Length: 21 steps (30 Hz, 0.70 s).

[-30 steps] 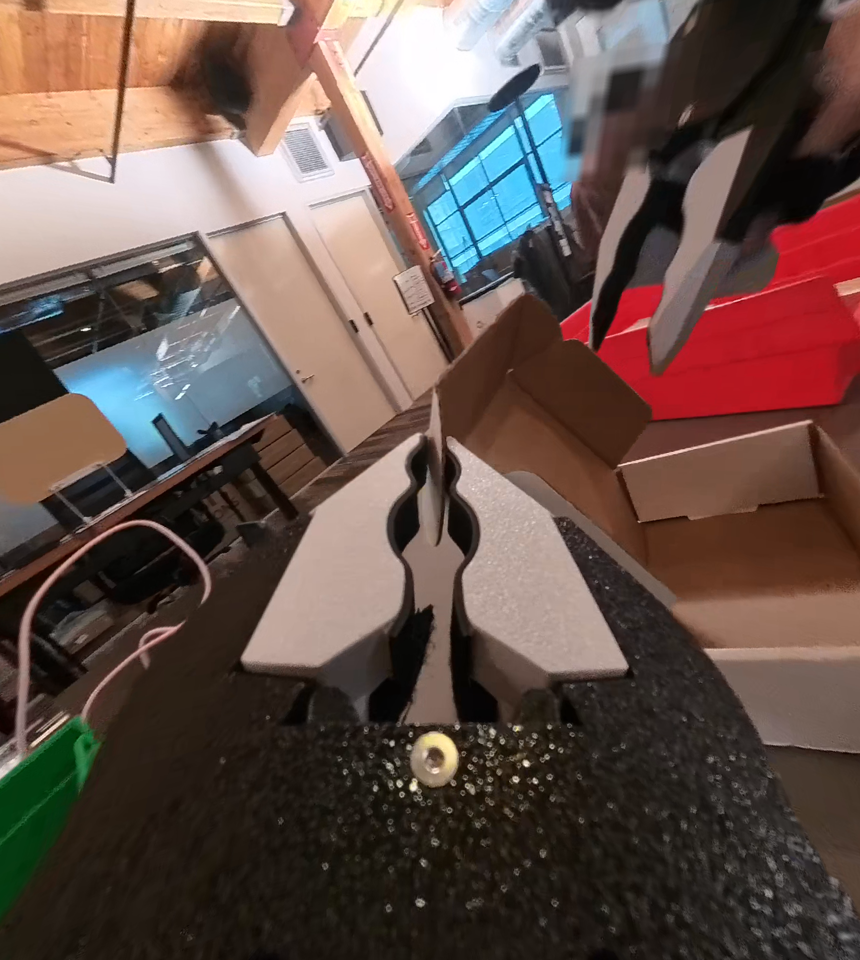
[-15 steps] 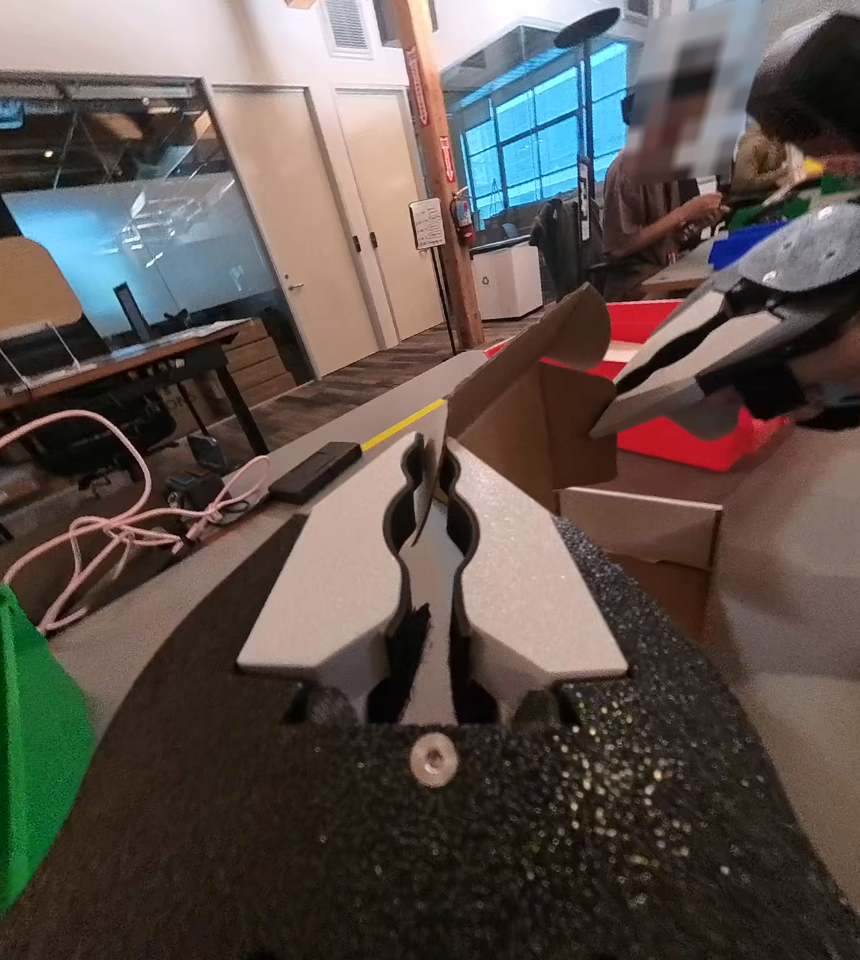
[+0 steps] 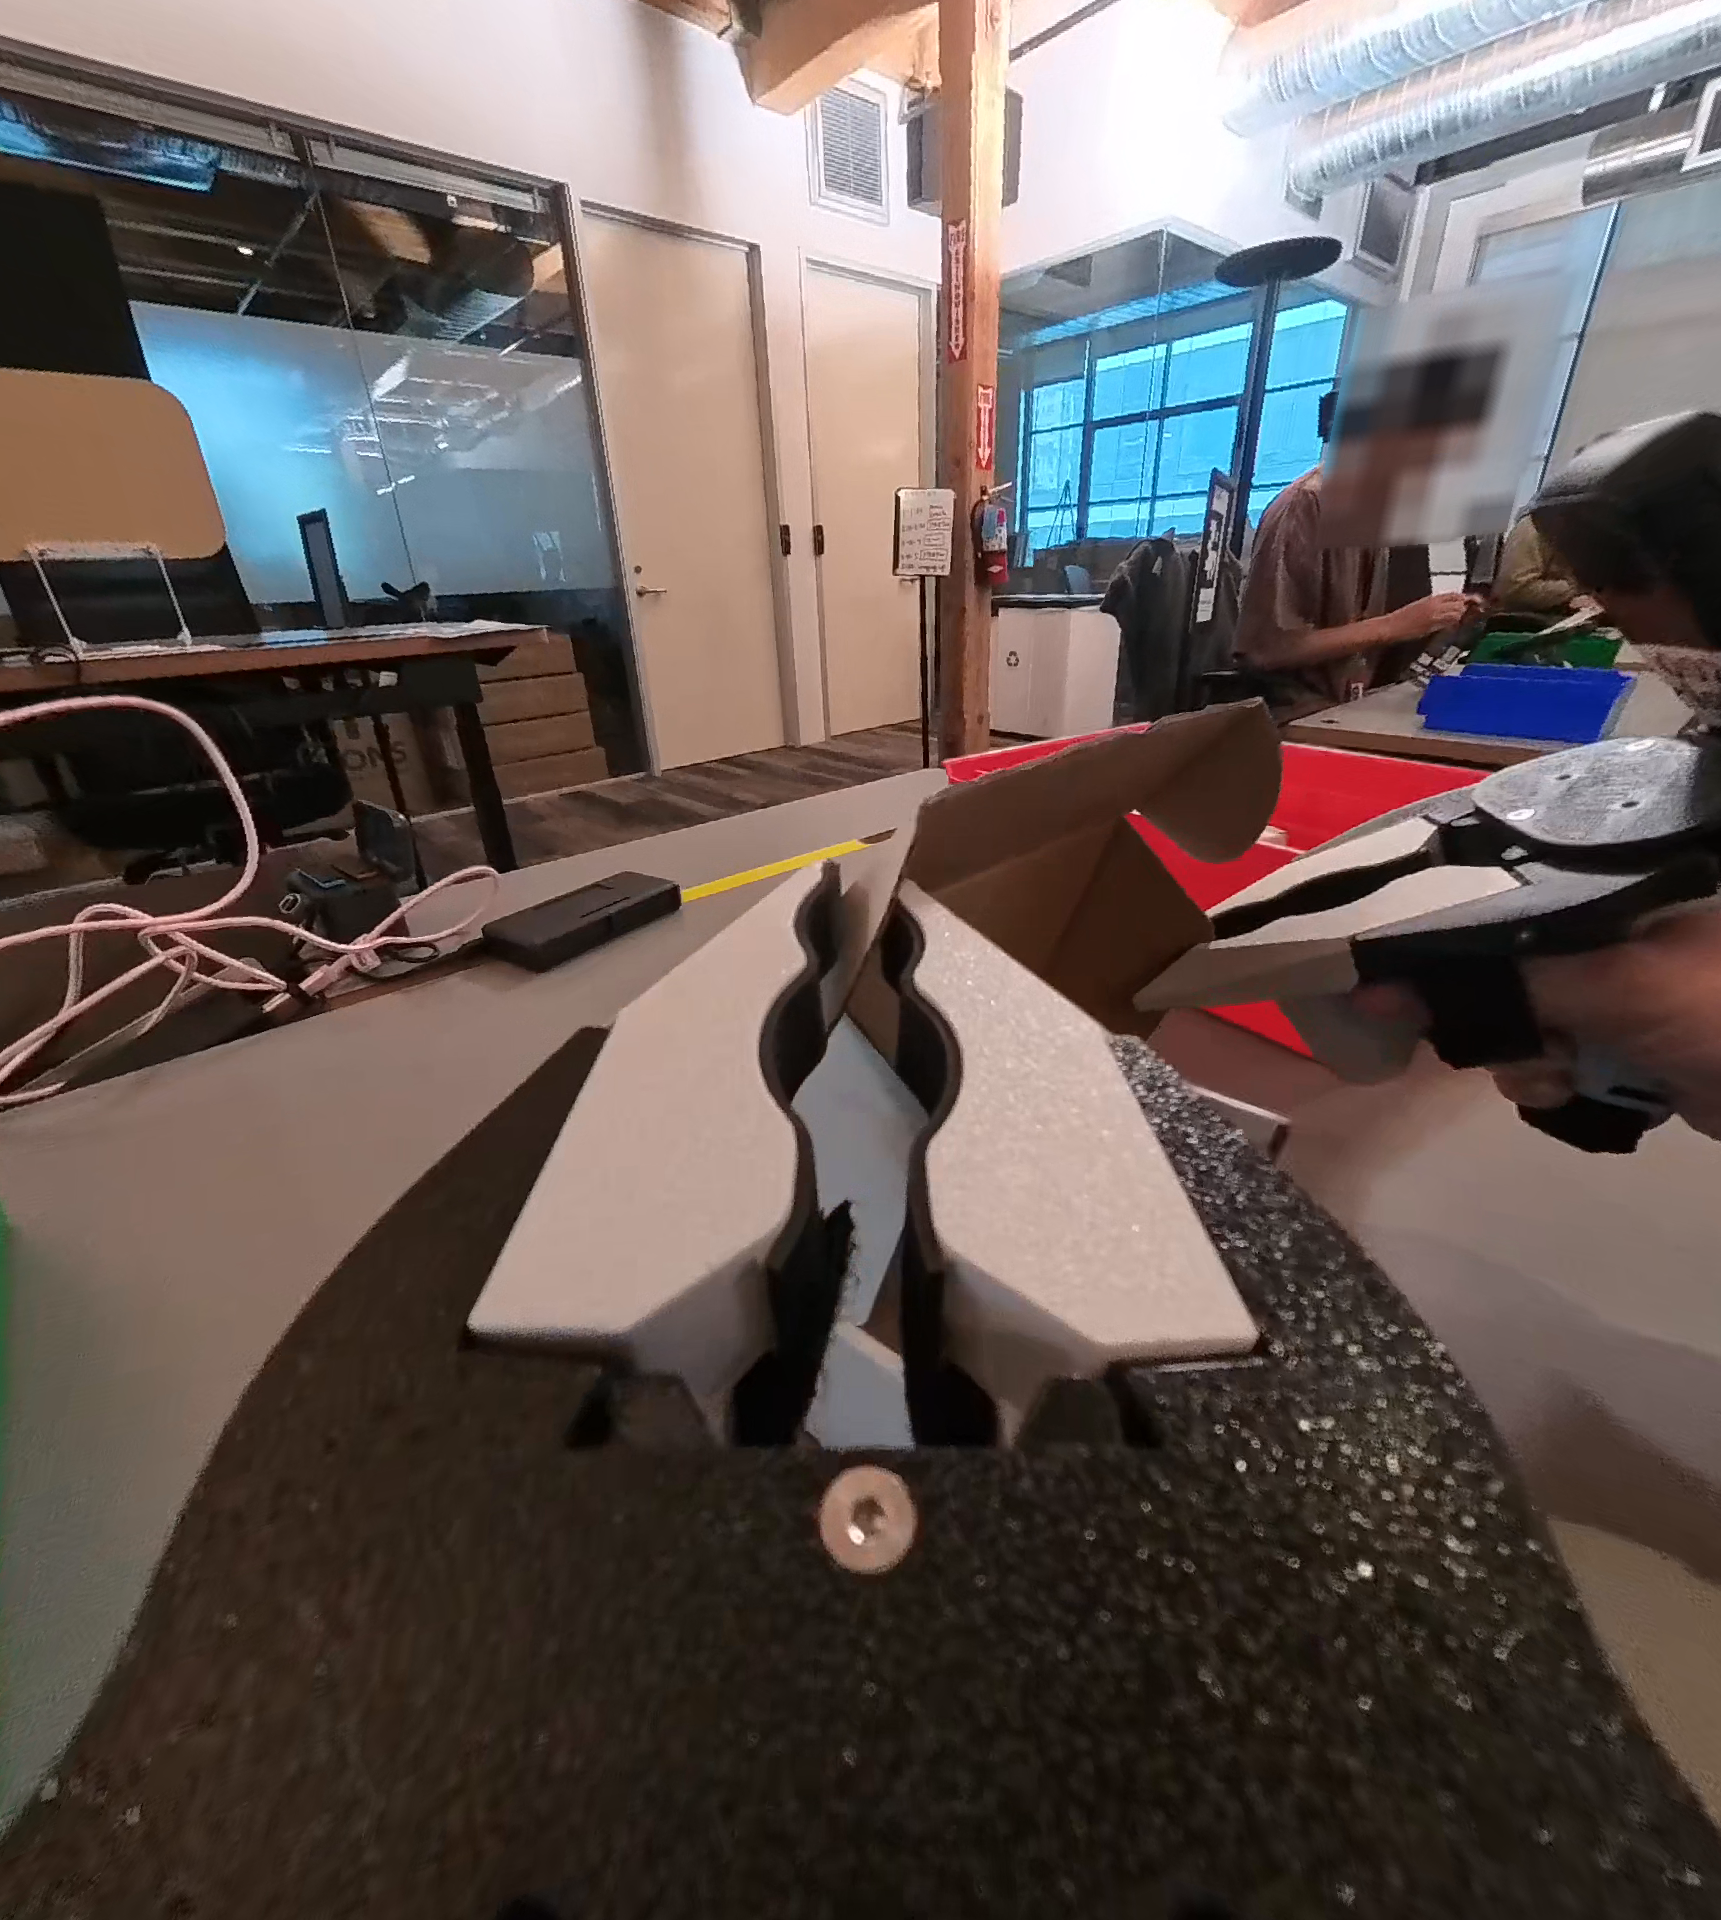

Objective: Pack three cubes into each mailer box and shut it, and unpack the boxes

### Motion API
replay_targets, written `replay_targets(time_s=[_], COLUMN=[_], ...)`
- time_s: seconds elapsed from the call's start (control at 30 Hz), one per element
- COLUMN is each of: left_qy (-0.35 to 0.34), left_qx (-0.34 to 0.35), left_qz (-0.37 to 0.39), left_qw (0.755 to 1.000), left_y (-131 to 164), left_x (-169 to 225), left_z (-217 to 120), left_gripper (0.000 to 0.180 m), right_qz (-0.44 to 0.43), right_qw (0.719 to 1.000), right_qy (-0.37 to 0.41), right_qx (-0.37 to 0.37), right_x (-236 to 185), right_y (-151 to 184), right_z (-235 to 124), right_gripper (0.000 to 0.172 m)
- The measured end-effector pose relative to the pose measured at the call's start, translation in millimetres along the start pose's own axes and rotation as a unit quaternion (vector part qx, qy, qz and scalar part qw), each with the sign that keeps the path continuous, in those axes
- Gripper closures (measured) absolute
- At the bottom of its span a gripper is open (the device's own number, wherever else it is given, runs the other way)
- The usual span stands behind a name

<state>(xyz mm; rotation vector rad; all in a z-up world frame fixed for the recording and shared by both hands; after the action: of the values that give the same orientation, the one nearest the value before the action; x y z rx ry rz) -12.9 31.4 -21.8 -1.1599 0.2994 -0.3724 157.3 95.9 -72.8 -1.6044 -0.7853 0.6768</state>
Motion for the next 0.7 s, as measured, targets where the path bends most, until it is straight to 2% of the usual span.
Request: replay_targets(time_s=[0.23, 0.4, 0.57, 0.7], left_qy=[-0.028, -0.076, -0.072, -0.036], left_qx=[0.011, 0.02, 0.041, 0.051], left_qz=[-0.05, -0.173, -0.148, -0.152], left_qw=[0.998, 0.982, 0.985, 0.986], left_y=[-2, 1, 1, -3], left_x=[-1, -14, -2, 0], left_z=[-2, 4, -4, -10], left_gripper=[0.174, 0.173, 0.173, 0.171], right_qz=[0.018, 0.038, 0.023, 0.002], right_qw=[0.999, 0.997, 0.997, 0.997], right_qy=[0.008, 0.008, 0.015, 0.027], right_qx=[0.041, 0.065, 0.069, 0.073], right_x=[-3, -6, -9, -8], right_y=[3, 1, 7, 9], right_z=[-2, 2, 0, -5], right_gripper=[0.162, 0.16, 0.161, 0.166])
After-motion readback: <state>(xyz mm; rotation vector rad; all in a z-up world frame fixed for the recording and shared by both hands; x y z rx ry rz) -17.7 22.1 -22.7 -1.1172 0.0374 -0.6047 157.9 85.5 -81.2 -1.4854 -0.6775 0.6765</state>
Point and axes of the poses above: each gripper's, where its closed fingertips meet, z out along the fingers, y out of its underside, x = y × z across the jaws, the point moved 5 cm from there along -z, back along the fingers, and after that the axes turned 14 degrees about x, right-handed, at the moved point
